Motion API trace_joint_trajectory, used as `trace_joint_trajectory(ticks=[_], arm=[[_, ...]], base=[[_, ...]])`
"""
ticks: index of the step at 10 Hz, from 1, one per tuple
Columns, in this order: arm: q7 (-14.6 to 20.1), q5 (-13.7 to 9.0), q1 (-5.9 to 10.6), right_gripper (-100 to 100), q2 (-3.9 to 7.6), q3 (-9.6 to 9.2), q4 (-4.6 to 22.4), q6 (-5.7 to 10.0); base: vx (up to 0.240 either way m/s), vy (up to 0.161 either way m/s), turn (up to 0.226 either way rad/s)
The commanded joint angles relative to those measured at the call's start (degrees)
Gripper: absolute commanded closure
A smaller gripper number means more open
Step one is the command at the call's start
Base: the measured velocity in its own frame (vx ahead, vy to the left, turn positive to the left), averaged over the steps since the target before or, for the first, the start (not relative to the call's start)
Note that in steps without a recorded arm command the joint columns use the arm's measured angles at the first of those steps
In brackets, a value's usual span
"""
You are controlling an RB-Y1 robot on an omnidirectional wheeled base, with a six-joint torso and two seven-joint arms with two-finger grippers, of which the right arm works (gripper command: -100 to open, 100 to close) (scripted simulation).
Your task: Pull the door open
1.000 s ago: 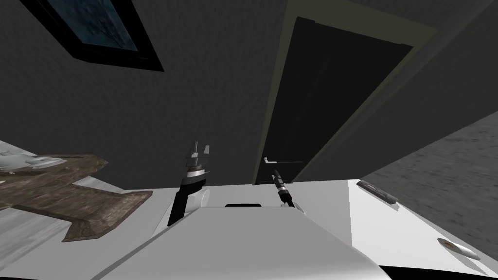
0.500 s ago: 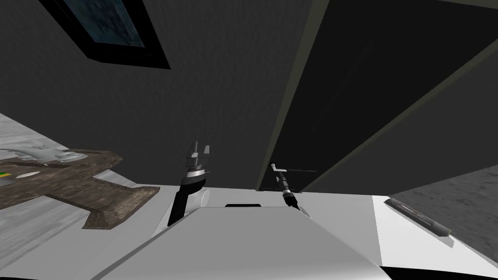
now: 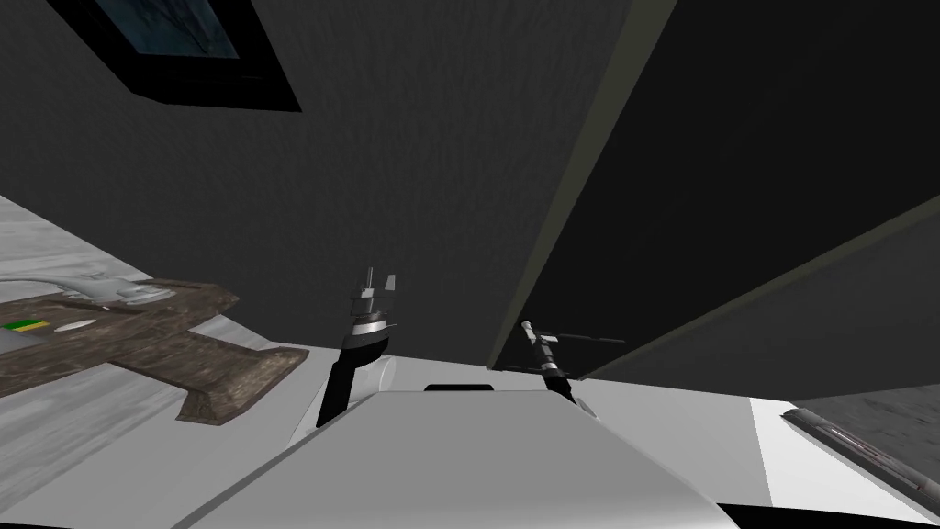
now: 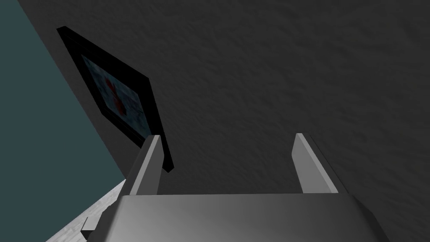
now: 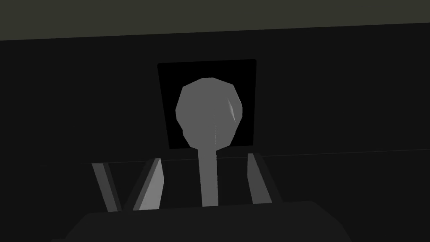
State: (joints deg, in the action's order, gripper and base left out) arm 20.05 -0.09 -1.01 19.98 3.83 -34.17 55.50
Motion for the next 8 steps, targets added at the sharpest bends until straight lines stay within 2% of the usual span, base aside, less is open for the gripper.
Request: trace_joint_trajectory(ticks=[1,5,6,7,8], arm=[[-0.08,0.02,-0.08,100,-0.04,-0.02,-0.11,-0.16],[-0.08,0.02,-0.08,100,-0.04,-0.02,-0.11,-0.16],[1.01,0.49,-1.16,100,0.84,-0.59,0.26,1.56],[1.35,0.62,-1.49,100,1.12,-0.75,0.36,2.12],[2.1,0.92,-2.2,100,1.75,-1.11,0.57,3.37]], base=[[-0.035,-0.007,-0.005],[-0.015,-0.001,0.002],[-0.111,-0.036,0.159],[-0.168,-0.062,0.142],[-0.196,-0.051,0.106]])
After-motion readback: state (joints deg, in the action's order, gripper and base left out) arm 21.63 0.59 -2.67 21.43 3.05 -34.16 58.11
